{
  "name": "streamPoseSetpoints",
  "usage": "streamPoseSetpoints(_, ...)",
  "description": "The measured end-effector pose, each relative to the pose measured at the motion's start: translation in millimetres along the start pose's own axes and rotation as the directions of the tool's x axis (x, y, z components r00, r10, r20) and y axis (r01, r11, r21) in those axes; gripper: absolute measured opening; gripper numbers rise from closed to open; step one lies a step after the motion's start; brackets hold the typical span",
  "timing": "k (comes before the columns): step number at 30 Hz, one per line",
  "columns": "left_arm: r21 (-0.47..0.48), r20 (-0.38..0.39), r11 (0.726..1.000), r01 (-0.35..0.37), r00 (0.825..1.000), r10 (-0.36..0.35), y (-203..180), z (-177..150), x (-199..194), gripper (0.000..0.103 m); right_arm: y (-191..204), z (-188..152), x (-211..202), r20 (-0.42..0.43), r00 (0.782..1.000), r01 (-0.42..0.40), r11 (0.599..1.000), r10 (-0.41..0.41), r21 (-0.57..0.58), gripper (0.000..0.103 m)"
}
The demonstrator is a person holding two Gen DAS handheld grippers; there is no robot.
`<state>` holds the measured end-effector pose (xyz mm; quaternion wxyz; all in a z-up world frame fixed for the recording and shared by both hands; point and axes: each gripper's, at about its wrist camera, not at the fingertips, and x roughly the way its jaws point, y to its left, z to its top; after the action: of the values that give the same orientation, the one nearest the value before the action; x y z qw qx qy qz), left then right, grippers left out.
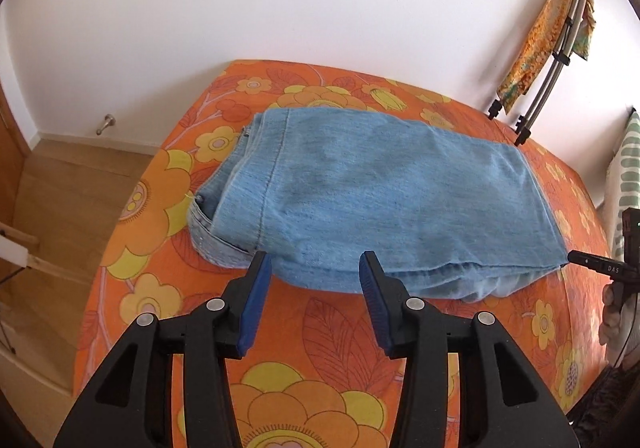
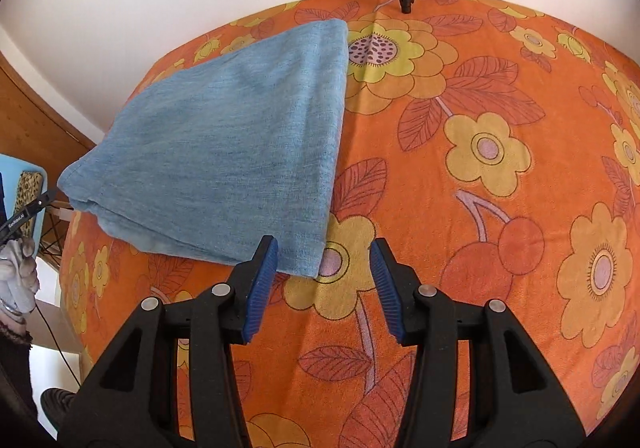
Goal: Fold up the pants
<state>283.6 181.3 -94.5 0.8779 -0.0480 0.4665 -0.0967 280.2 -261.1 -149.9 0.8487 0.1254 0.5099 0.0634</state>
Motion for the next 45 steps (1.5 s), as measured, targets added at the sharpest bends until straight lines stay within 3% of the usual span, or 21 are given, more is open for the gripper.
streamPoseSetpoints(8,0.135,-0.131,0.985,0.109,0.987,-0.092,-78.3,-30.1,35.7,0.045,17.1,4.9,22.3,-0.018,0.999,-0.042,0.999,0.041,-0.027,0.052)
streamPoseSetpoints(10,0.162,-0.152,0.981,0.105,0.985,-0.080,-92.2,-32.0,46.8,0.045,21.4,6.5,23.6,-0.002,1.000,-0.031,0.999,0.031,-0.037,0.040)
streamPoseSetpoints(12,0.150,-0.161,0.981,0.121,0.982,-0.096,-99.4,-28.8,56.4,0.045,23.4,9.5,24.4,0.017,1.000,-0.024,0.999,0.025,-0.048,0.019)
streamPoseSetpoints(13,0.142,-0.155,0.982,0.121,0.983,-0.099,-102.3,-26.4,60.1,0.044,23.2,11.6,23.3,0.023,0.999,-0.037,0.998,0.038,-0.041,0.019)
streamPoseSetpoints(14,0.134,-0.153,0.982,0.134,0.982,-0.113,-105.2,-23.3,63.0,0.038,22.2,13.7,21.3,0.030,0.998,-0.054,0.998,0.055,-0.027,0.017)
streamPoseSetpoints(15,0.130,-0.149,0.981,0.147,0.981,-0.128,-107.8,-20.0,64.6,0.021,21.4,16.1,18.6,0.042,0.997,-0.069,0.998,0.069,-0.015,0.016)
streamPoseSetpoints(17,0.145,-0.133,0.979,0.142,0.983,-0.123,-113.3,-12.7,65.9,0.011,21.8,21.7,12.3,0.072,0.994,-0.078,0.997,0.079,-0.016,0.015)
streamPoseSetpoints(20,0.154,-0.118,0.981,0.121,0.988,-0.103,-116.7,3.4,66.9,0.008,27.7,27.7,7.2,0.109,0.992,-0.051,0.998,0.056,-0.047,0.014)
streamPoseSetpoints(29,0.142,-0.119,0.987,0.078,0.991,-0.062,-122.6,40.3,82.7,0.008,28.5,34.1,12.3,0.115,0.993,-0.032,0.998,0.038,-0.056,0.014)
streamPoseSetpoints(31,0.143,-0.104,0.985,0.098,0.991,-0.084,-124.7,40.1,76.8,0.008,26.7,35.4,14.0,0.109,0.993,-0.037,0.998,0.042,-0.050,0.014)
streamPoseSetpoints(37,0.239,-0.089,0.968,0.077,0.994,-0.057,-136.5,10.5,44.0,0.012,24.1,36.5,15.5,0.093,0.994,-0.050,0.998,0.054,-0.047,0.014)
streamPoseSetpoints(41,0.221,-0.097,0.974,0.051,0.995,-0.030,-136.0,-16.1,37.3,0.014,22.1,32.2,15.9,0.073,0.996,-0.044,0.998,0.047,-0.038,0.014)
streamPoseSetpoints(45,0.194,-0.051,0.981,-0.003,0.999,0.013,-142.5,-37.3,35.7,0.032,25.6,20.3,13.1,0.053,0.998,-0.021,0.997,0.025,-0.068,0.015)
